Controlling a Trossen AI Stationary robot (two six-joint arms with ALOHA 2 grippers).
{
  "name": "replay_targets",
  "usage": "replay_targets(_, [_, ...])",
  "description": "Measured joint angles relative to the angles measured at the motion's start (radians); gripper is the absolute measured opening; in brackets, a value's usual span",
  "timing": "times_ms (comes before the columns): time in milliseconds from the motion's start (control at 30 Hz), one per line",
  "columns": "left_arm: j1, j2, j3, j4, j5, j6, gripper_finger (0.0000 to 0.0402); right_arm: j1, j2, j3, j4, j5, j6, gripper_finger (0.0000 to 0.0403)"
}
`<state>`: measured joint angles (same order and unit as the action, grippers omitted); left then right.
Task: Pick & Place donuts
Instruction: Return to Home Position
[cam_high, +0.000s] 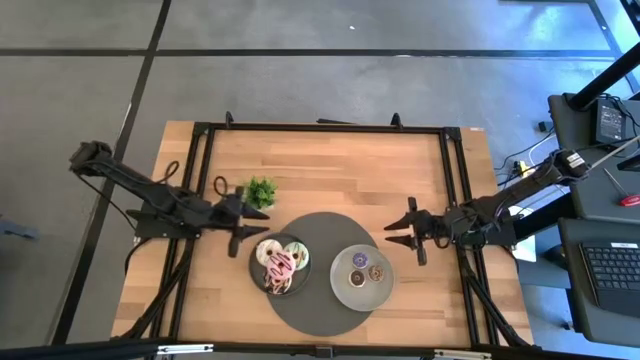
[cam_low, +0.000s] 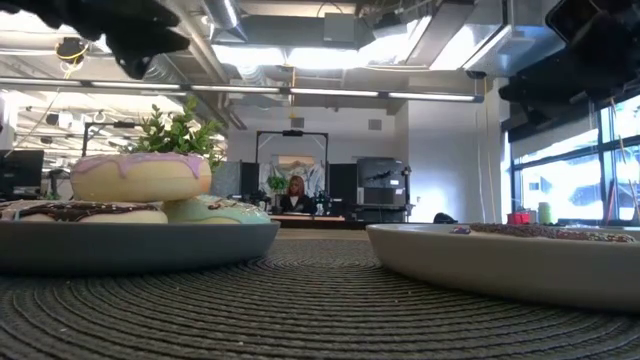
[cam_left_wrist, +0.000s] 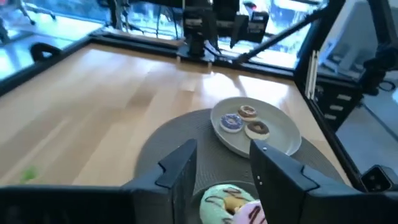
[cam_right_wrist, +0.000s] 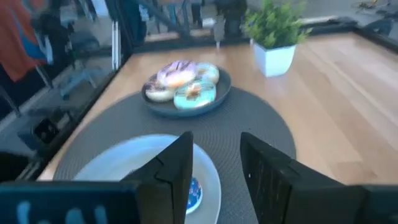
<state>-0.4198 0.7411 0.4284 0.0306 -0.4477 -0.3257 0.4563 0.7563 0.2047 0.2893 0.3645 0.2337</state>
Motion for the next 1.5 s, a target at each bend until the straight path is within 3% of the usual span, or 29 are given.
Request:
replay_targets(200, [-0.002,-0.177,-0.085,-0.029,-0.094,0.022,0.0146,-0.031,-0.122,-0.081,0.050,0.000,0.001,0.0135])
replay_targets(533, [-0.001,-0.480,-0.219,-0.061,-0.115,0.058,0.0144,-0.081,-0.342,-0.193,0.031,0.000,-0.027,0.0135])
replay_targets(733, [0.039,-0.603,-0.258,-0.071,-0.128,0.102,0.0147,-0.146,-0.448,-0.198,-0.075,-0.014,-0.031,0.0135])
replay_targets(1167, [0.239,-0.736,-0.373,-0.091,0.023,0.121,0.0147,-0.302,-0.648,-0.198,-0.232,-0.116,-0.025,0.0135])
replay_targets(1500, [0.362,-0.741,-0.381,-0.087,0.128,0.155,0.0153,-0.379,-0.743,-0.198,-0.237,-0.201,-0.058,0.0136])
